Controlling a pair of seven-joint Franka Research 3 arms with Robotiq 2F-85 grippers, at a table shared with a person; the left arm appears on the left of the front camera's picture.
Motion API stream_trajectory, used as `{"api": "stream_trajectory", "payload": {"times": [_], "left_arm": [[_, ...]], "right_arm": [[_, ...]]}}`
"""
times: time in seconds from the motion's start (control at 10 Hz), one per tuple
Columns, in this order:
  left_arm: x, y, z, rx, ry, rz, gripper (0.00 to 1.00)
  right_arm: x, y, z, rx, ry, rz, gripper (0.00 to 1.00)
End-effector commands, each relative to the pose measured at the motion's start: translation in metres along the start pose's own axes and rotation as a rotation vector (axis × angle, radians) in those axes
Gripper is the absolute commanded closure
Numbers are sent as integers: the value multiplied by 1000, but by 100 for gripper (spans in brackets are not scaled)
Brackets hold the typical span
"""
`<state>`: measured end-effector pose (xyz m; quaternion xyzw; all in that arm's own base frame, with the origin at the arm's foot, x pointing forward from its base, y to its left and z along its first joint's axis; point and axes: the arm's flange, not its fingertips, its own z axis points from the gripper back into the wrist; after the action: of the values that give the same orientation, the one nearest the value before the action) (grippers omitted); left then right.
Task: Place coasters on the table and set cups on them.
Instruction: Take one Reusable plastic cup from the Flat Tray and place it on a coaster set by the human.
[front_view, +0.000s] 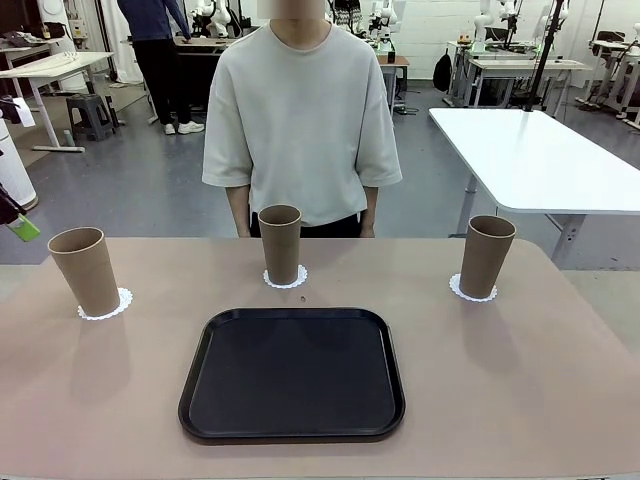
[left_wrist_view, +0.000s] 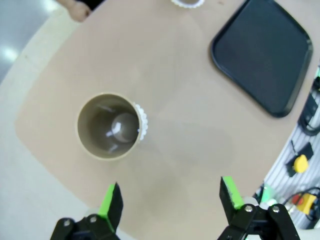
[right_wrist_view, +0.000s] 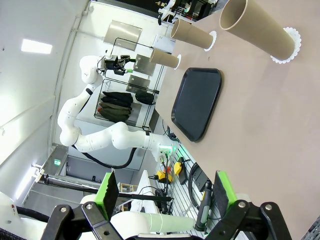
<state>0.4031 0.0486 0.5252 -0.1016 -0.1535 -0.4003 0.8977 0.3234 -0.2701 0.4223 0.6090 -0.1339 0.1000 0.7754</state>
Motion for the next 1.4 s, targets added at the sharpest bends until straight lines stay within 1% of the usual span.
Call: {"api": "stream_trajectory", "payload": {"times": [0.0,0.1,0.2,0.3,0.4,0.5,0.6,0.7,0.8,0.9,1.0,1.1,1.2,1.3], "left_arm": [[0,0,0,1,0,1,0],[-9,1,-15,44,-55,168,0],[-20,-7,-21,-65,-107,356,0],[-27,-14,-17,-108,-126,481,0],[-46,-30,-19,-146,-136,603,0],[-57,-34,-11,-251,-133,670,0],[-67,-23,-1,-398,-140,701,0],[-83,-5,3,-585,-148,713,0],[-103,15,-3,-763,-156,692,0],[-123,37,-13,-925,-194,624,0],[-132,57,-20,-997,-195,571,0],[-141,73,-31,-1051,-222,532,0],[-158,86,-42,-1098,-262,516,0],[-172,96,-42,-1122,-273,531,0]], "right_arm": [[0,2,1,-2,-2,-17,0],[0,2,1,-2,-2,-17,0],[0,2,1,-2,-2,-17,0],[0,2,1,-2,-2,-17,0],[0,2,1,-2,-2,-17,0],[0,2,1,-2,-2,-17,0],[0,2,1,-2,-2,-17,0],[0,2,1,-2,-2,-17,0],[0,2,1,-2,-2,-17,0],[0,2,1,-2,-2,-17,0],[0,2,1,-2,-2,-17,0],[0,2,1,-2,-2,-17,0],[0,2,1,-2,-2,-17,0],[0,2,1,-2,-2,-17,0]]}}
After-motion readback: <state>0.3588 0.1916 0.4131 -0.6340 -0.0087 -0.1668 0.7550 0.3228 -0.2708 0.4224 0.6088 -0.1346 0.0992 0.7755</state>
